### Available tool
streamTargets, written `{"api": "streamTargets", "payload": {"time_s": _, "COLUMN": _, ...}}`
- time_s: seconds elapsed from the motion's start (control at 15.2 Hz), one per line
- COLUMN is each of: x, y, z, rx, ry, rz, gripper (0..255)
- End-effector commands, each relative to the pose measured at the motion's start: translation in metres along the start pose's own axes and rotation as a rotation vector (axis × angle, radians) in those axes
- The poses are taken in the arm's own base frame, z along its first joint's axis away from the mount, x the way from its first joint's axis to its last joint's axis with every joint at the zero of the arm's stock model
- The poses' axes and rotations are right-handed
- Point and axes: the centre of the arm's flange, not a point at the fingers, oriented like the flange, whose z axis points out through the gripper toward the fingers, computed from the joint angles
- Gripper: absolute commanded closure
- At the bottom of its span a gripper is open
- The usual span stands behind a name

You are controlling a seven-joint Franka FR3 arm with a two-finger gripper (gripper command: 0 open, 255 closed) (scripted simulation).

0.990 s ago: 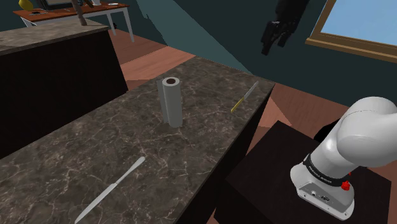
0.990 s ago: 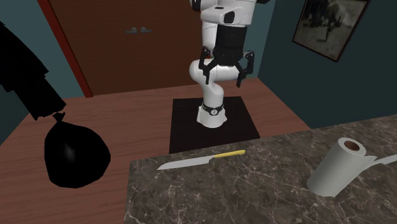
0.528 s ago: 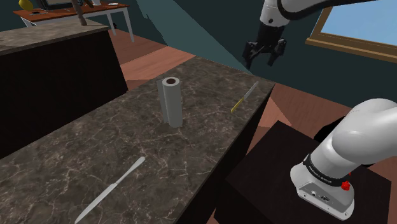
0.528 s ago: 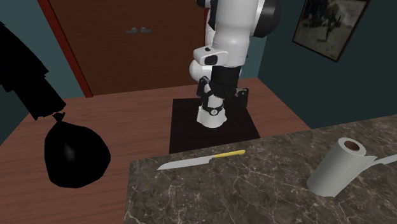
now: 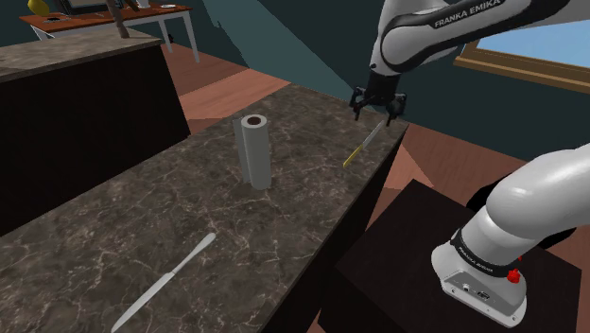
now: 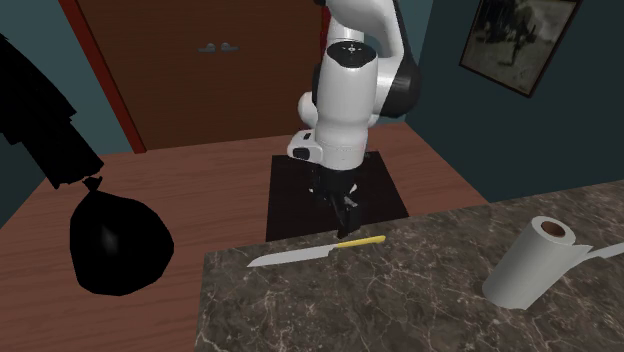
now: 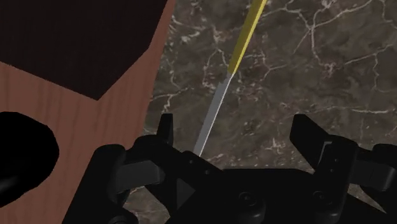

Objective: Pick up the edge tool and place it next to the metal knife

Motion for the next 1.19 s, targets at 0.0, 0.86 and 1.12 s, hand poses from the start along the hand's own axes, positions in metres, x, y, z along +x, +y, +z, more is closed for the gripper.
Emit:
{"api": "streamTargets", "payload": {"time_s": 0.0, "x": 0.012, "y": 0.000, "z": 0.027, "rx": -0.001, "ry": -0.013, "rz": 0.146, "gripper": 0}}
{"api": "streamTargets", "payload": {"time_s": 0.86, "x": 0.021, "y": 0.000, "z": 0.095, "rx": -0.004, "ry": -0.029, "rz": 0.299, "gripper": 0}}
{"api": "streamTargets", "payload": {"time_s": 1.12, "x": 0.021, "y": 0.000, "z": 0.095, "rx": -0.004, "ry": -0.029, "rz": 0.299, "gripper": 0}}
